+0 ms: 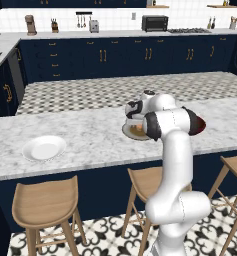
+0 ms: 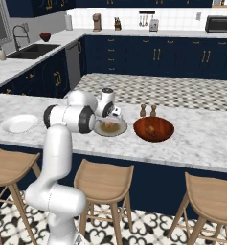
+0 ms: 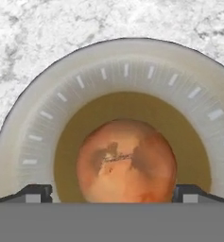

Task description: Pick the chicken drumstick and onion from their plates and place them in the bowl. Then put the bowl in the fridge.

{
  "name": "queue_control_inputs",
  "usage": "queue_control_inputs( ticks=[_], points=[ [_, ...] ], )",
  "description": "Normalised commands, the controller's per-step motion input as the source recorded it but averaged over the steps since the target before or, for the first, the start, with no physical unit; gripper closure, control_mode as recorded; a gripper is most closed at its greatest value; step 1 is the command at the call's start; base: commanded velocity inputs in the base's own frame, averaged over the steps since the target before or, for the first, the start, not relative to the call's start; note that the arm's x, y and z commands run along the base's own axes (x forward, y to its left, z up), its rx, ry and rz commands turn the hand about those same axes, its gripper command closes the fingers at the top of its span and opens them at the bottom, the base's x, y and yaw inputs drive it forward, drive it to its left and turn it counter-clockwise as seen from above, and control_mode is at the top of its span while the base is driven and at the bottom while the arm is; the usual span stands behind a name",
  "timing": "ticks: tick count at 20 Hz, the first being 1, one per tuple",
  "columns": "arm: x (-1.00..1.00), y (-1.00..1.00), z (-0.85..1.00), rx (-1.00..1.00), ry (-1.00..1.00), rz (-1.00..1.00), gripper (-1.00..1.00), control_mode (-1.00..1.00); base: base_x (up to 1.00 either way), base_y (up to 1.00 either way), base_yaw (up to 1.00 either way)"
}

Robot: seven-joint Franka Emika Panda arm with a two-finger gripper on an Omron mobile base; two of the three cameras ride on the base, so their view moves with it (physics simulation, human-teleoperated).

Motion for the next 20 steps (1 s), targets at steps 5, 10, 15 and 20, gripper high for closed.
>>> queue_control_inputs(
  ticks=[5, 10, 15, 20],
  points=[
    [0.15, 0.0, -0.28, 0.0, 0.01, 0.0, 1.0, -1.0, 0.0, 0.0, 0.0],
    [-0.26, 0.0, -0.19, 0.0, 0.04, 0.0, 1.0, -1.0, 0.0, 0.0, 0.0],
    [-0.39, 0.0, 0.2, 0.0, -0.02, -0.01, 1.0, -1.0, 0.0, 0.0, 0.0],
    [-0.52, -0.09, 0.8, -0.02, -0.13, -0.01, 1.0, -1.0, 0.0, 0.0, 0.0]
  ],
)
